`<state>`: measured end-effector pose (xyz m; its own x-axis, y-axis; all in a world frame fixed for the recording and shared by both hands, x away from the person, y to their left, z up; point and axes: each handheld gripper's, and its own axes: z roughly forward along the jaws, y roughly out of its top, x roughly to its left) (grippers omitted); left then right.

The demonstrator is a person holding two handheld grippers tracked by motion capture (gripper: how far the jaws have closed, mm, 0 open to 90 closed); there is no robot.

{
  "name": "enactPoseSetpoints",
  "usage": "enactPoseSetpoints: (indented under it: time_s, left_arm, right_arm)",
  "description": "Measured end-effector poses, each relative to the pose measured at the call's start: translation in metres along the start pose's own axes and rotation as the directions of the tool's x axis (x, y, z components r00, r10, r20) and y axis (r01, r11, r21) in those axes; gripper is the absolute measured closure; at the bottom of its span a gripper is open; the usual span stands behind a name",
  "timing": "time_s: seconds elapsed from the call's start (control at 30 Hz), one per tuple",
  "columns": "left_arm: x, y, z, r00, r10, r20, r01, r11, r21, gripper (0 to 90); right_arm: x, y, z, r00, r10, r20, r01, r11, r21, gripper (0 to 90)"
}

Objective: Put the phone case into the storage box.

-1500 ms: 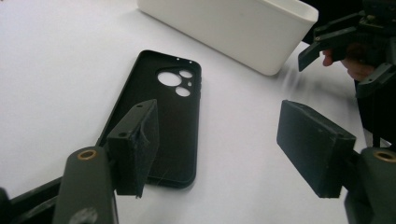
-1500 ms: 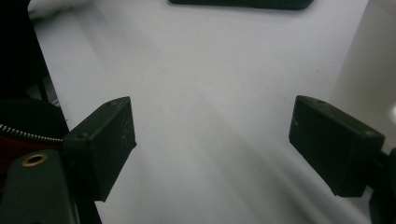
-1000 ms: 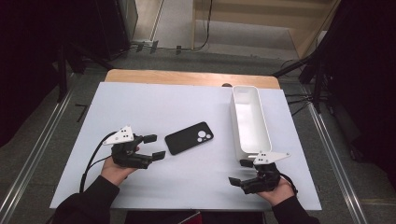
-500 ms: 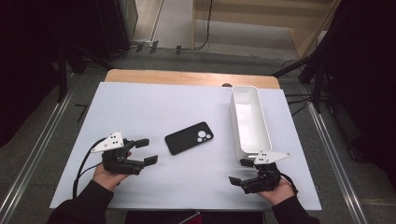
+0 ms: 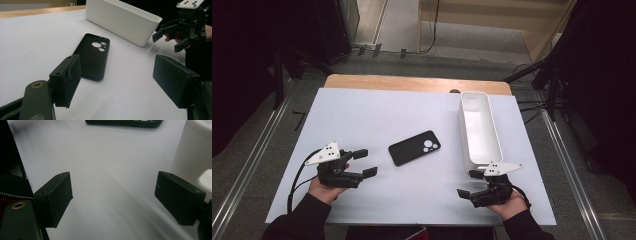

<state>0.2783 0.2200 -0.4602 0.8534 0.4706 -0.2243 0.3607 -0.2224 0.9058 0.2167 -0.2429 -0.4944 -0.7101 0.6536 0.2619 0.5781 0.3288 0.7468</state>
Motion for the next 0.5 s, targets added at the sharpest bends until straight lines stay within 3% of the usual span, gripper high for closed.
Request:
enactPoseSetpoints:
  time_s: [0.33, 0.5]
  left_arm:
    - [0.004, 0.001, 0.007, 0.9999, -0.002, -0.012, 0.002, 1.0, 0.002, 22.1]
    - [0.009, 0.003, 0.012, 0.9997, -0.018, -0.019, 0.017, 0.9995, -0.025, 22.1]
  right_arm:
    - [0.0, 0.0, 0.001, 1.0, -0.002, -0.001, 0.002, 1.0, -0.001, 13.1]
    - [0.0, 0.0, 0.001, 1.0, -0.001, 0.0, 0.001, 1.0, -0.001, 13.1]
